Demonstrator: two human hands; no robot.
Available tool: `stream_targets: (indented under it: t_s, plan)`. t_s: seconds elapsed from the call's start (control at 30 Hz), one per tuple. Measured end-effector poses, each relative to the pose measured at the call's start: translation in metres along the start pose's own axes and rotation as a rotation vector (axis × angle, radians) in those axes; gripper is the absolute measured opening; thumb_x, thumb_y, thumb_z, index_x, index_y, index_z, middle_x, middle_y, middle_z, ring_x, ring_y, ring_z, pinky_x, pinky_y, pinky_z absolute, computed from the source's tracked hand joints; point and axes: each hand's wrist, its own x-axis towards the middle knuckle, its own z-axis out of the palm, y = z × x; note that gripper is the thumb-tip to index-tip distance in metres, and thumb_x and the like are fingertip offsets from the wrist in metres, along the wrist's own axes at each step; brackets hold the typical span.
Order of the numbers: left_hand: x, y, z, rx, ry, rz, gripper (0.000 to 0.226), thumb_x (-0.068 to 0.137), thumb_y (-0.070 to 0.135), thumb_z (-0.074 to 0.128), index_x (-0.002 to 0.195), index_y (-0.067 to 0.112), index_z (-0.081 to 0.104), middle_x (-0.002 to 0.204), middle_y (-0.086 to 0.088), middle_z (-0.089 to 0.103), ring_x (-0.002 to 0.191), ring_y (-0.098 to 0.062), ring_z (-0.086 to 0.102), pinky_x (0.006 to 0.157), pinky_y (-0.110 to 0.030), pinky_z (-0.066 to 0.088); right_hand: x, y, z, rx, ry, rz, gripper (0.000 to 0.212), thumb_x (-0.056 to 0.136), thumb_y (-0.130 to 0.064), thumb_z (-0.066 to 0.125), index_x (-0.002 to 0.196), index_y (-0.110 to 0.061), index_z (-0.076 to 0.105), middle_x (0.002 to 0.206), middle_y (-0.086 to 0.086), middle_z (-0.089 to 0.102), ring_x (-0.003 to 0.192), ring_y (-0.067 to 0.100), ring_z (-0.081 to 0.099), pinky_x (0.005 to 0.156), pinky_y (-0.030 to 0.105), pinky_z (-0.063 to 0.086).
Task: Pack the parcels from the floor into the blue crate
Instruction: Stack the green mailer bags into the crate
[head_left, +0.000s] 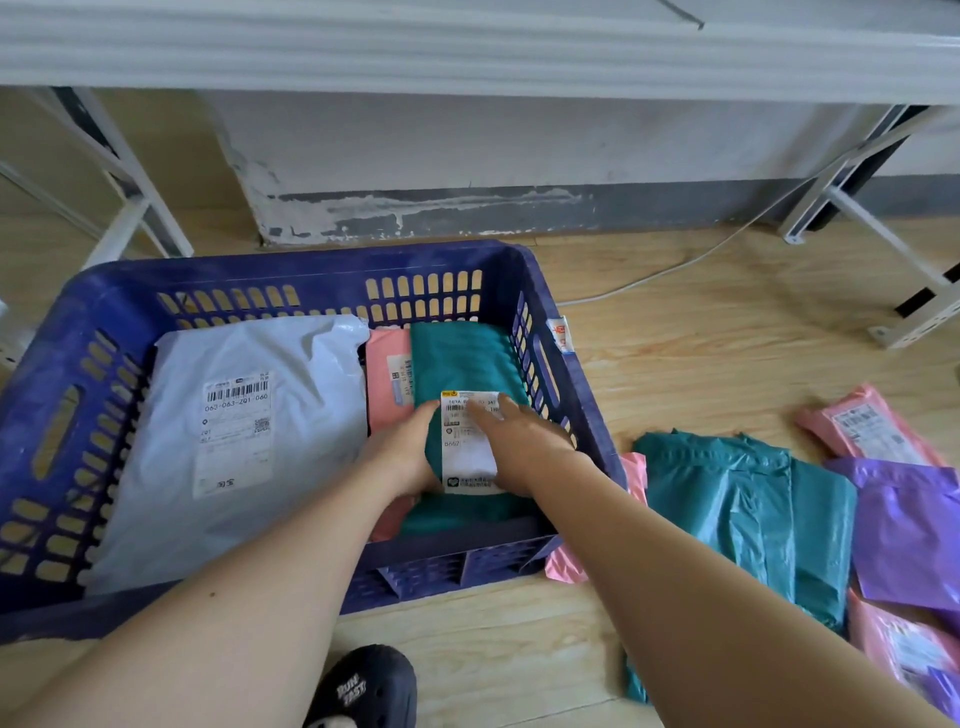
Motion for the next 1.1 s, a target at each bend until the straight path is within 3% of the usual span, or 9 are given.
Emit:
stream_targets:
  t_s: [0.1,0.2,0.4,0.57,0.7,0.8,0.9,1.0,1.1]
  plan:
    - [-0.003,0.005,-0.002,0.013,0.049,-0.055,0.086,0.062,0.026,0.076,0.133,0.035,0.029,0.118,-0.004,0.059,0.100,-0.029,0.061,0.086,-0.038,0.053,0.000,0.001,-0.002,-0.006,-0.012,-0.009,0.098,0.082,-0.018,0.068,0.150,-0.031,0.000,0.156,0.008,0.012,0.136,0.033,0.030,0.101,0.050,0.043]
    - [-0.002,0.008,-0.005,0.004,0.004,-0.055,0.097,0.061,0.025,0.083,0.138,0.029,0.024,0.127,-0.001,0.054,0.106,-0.025,0.058,0.092,-0.034,0.049,-0.001,0.002,-0.003,-0.008,-0.038,-0.006,0.102,0.079,-0.019,0.072,0.151,-0.028,0.000,0.149,0.008,0.024,0.132,0.031,0.035,0.097,0.047,0.044]
    - [-0.008,0.014,-0.009,0.061,-0.066,-0.044,0.090,0.066,0.025,0.081,0.136,0.021,0.025,0.111,-0.004,0.056,0.091,-0.024,0.060,0.076,-0.032,0.051,0.000,0.000,-0.007,-0.081,0.039,0.011,0.086,0.082,-0.012,0.067,0.149,-0.023,0.013,0.137,0.011,0.039,0.124,0.031,0.042,0.092,0.042,0.046]
    - [-0.016,0.009,-0.004,0.285,-0.113,-0.063,0.116,0.069,0.037,0.074,0.150,0.020,-0.007,0.123,-0.015,0.056,0.109,-0.032,0.056,0.088,-0.036,0.048,0.002,-0.003,-0.007,-0.117,0.018,0.033,0.076,0.082,-0.003,0.063,0.145,-0.017,0.022,0.135,0.014,0.041,0.121,0.034,0.046,0.089,0.043,0.048]
    - [-0.021,0.014,-0.015,0.171,-0.232,-0.060,0.125,0.071,0.032,0.080,0.150,0.016,-0.015,0.139,-0.007,0.046,0.120,-0.026,0.050,0.084,-0.026,0.042,0.004,0.000,-0.004,-0.068,-0.007,0.031,0.079,0.083,-0.004,0.062,0.147,-0.021,0.018,0.140,0.013,0.035,0.125,0.035,0.043,0.093,0.045,0.047]
    - [-0.027,0.011,-0.012,0.241,-0.303,-0.044,0.120,0.072,0.031,0.078,0.149,0.020,-0.015,0.125,-0.008,0.052,0.103,-0.025,0.054,0.083,-0.032,0.048,0.002,0.002,-0.001,-0.030,-0.039,0.004,0.082,0.084,-0.010,0.062,0.149,-0.026,0.015,0.144,0.011,0.030,0.128,0.034,0.040,0.097,0.046,0.046]
    - [-0.038,0.012,-0.006,0.326,-0.238,-0.085,0.103,0.083,0.029,0.066,0.149,0.027,-0.012,0.137,-0.011,0.049,0.095,-0.020,0.046,0.092,-0.040,0.047,-0.006,0.002,0.000,-0.037,-0.078,-0.016,0.081,0.085,-0.018,0.060,0.150,-0.026,0.012,0.145,0.011,0.029,0.129,0.034,0.040,0.101,0.045,0.044]
    - [-0.045,0.023,-0.007,0.389,-0.192,-0.085,0.097,0.086,0.027,0.065,0.150,0.024,-0.007,0.135,-0.010,0.051,0.092,-0.019,0.045,0.084,-0.037,0.045,-0.015,0.002,-0.005,-0.027,-0.034,-0.052,0.067,0.087,-0.019,0.057,0.146,-0.021,0.026,0.138,0.012,0.039,0.124,0.033,0.046,0.100,0.043,0.045]
    - [-0.047,0.039,-0.021,0.436,-0.234,-0.101,0.109,0.080,0.032,0.072,0.150,0.022,-0.011,0.112,-0.008,0.062,0.084,-0.023,0.060,0.071,-0.031,0.049,-0.027,0.002,-0.017,-0.006,0.086,-0.104,0.056,0.088,-0.016,0.054,0.141,-0.021,0.038,0.137,0.010,0.046,0.121,0.030,0.049,0.097,0.042,0.047]
